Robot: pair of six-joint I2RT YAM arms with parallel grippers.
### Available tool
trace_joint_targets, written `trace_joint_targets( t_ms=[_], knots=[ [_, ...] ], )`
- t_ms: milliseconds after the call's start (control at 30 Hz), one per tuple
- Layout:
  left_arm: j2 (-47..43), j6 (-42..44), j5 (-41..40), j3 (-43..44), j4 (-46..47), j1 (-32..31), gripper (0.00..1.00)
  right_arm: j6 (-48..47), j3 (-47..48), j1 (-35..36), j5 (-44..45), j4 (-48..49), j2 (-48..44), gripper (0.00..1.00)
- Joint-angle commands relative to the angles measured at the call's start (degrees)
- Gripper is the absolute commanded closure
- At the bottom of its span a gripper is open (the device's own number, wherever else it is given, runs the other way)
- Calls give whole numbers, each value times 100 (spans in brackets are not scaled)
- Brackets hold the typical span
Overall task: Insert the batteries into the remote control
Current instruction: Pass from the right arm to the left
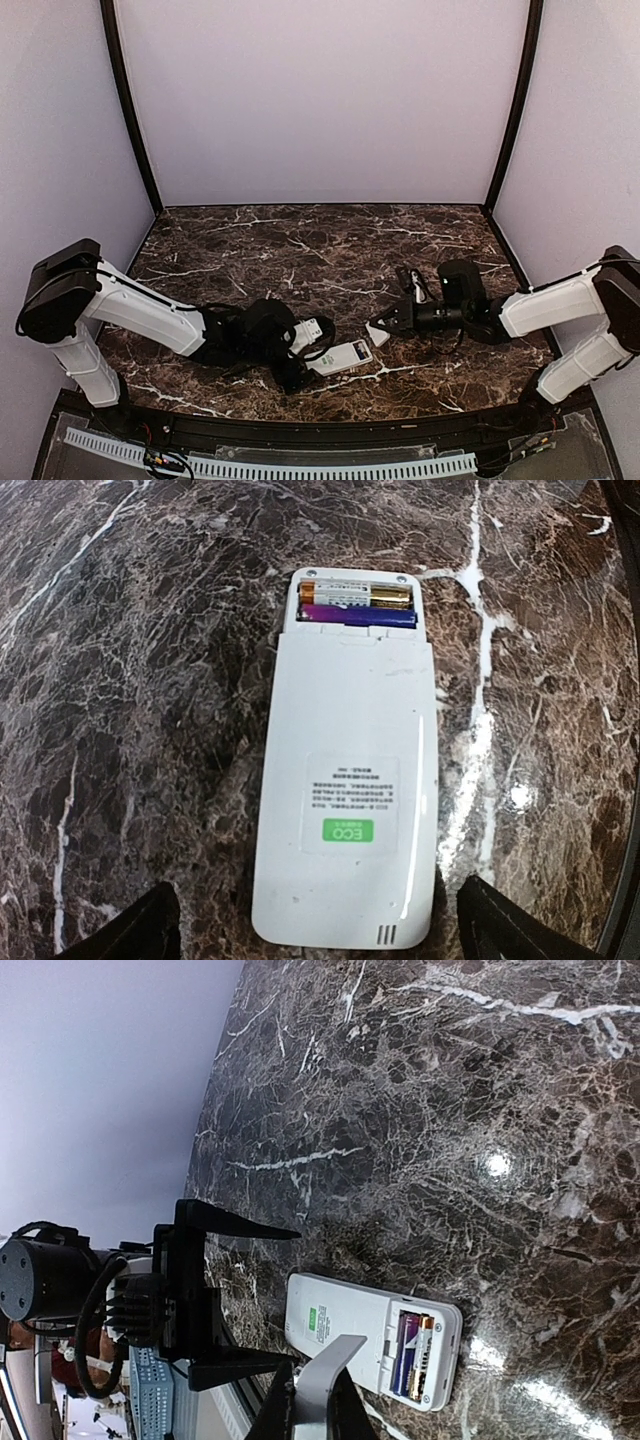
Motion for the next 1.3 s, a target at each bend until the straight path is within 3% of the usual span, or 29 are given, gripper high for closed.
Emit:
trace_joint_targets(
  t_ms=[0, 333, 867, 1100, 1267],
  knots=[
    [-4, -95, 512, -157, 260, 6, 5, -39, -177, -96, -5, 849, 187, 100],
    [232, -6, 473, -31, 369, 6, 7, 111, -404, -133, -125, 1544, 704, 100],
    [591, -104, 660, -105, 446, 0, 30, 1187, -840, 223, 99, 4071, 2013, 100],
    [567, -104, 651, -79, 452, 7, 28, 1477, -874, 433, 292, 4677, 2290, 100],
    [-34, -25, 587, -351, 1043, -17, 18, 1396, -842, 449, 300, 4248, 1788, 100]
  ],
)
